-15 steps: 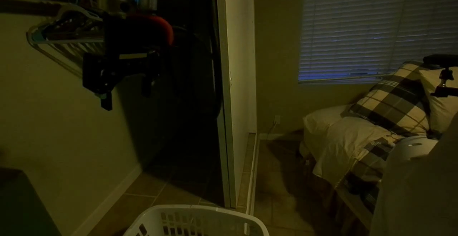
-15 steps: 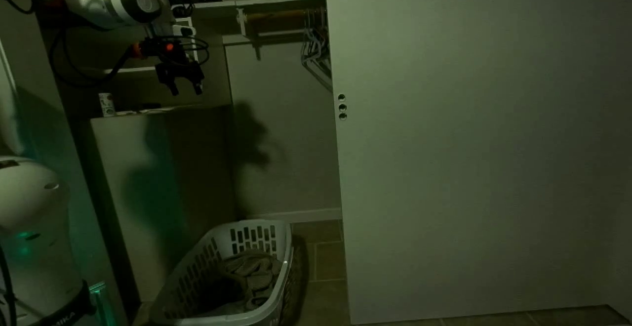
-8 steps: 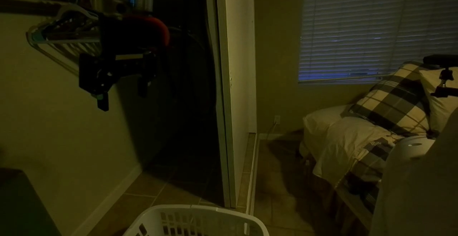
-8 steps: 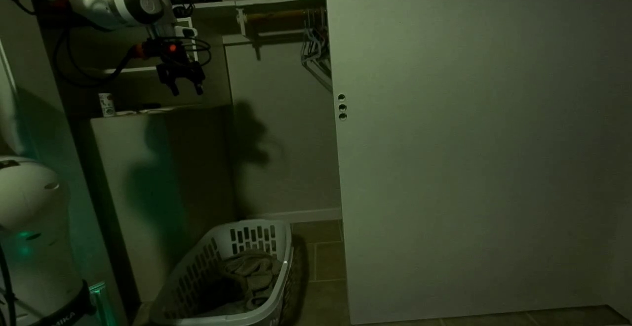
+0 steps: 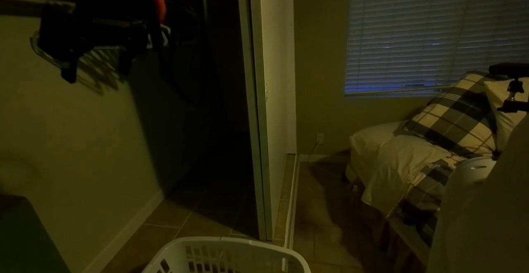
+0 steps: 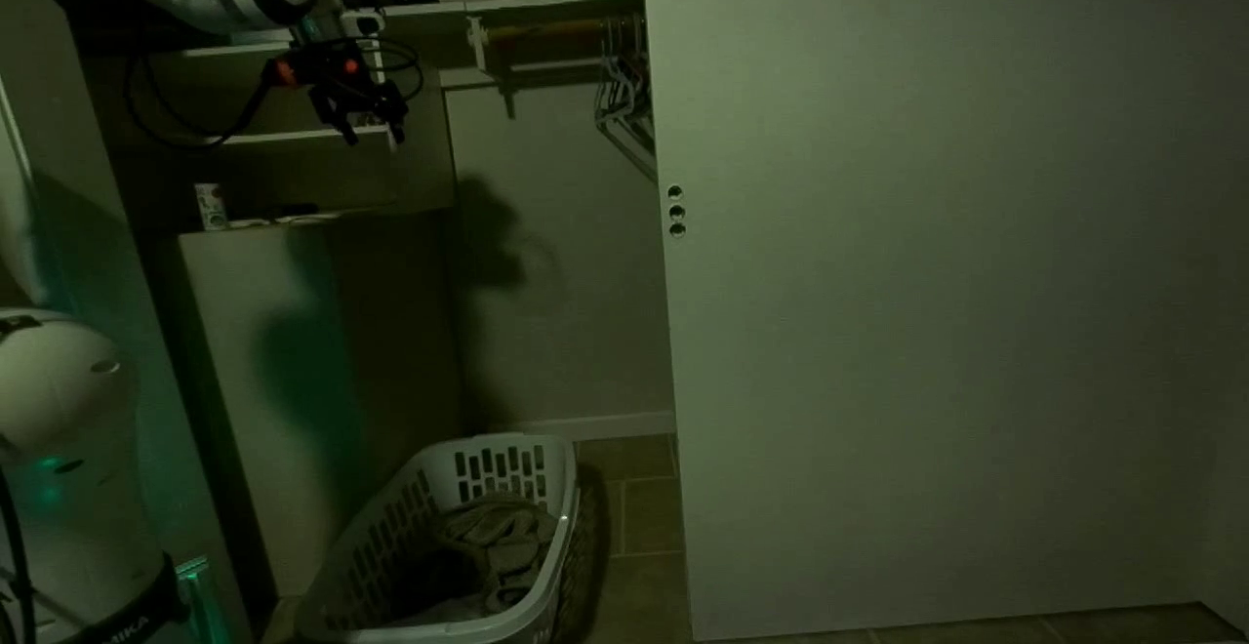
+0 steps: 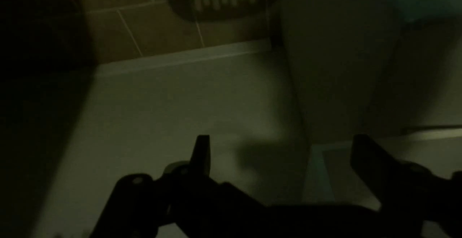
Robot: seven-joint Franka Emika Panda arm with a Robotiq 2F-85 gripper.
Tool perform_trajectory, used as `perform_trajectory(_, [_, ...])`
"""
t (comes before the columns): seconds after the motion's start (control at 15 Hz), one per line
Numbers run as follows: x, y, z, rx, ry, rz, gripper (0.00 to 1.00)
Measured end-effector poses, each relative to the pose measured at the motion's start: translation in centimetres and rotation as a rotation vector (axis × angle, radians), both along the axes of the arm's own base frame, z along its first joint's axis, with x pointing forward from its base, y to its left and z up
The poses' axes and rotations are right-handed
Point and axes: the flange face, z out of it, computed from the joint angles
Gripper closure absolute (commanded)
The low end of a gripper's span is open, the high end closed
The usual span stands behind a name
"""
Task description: Put the cable on the shelf completely
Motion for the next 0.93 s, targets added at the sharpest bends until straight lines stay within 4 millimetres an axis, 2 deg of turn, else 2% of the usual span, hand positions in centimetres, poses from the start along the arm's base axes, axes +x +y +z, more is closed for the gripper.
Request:
perform_trajectory(0.2, [0.3,2.8,2.8,0.064,-0.026,0.088,0.0])
perform_trajectory(0.4, [0.5,6.4,4.6,0.108,-0.03,0.179,0.0])
perform_trajectory(0.73, [1.0,12.1,6.4,0.183,-0.022,0.289,0.0])
perform_trajectory(0.93, [1.4,14.2,6.6,0.211,-0.015,0.337,0.0])
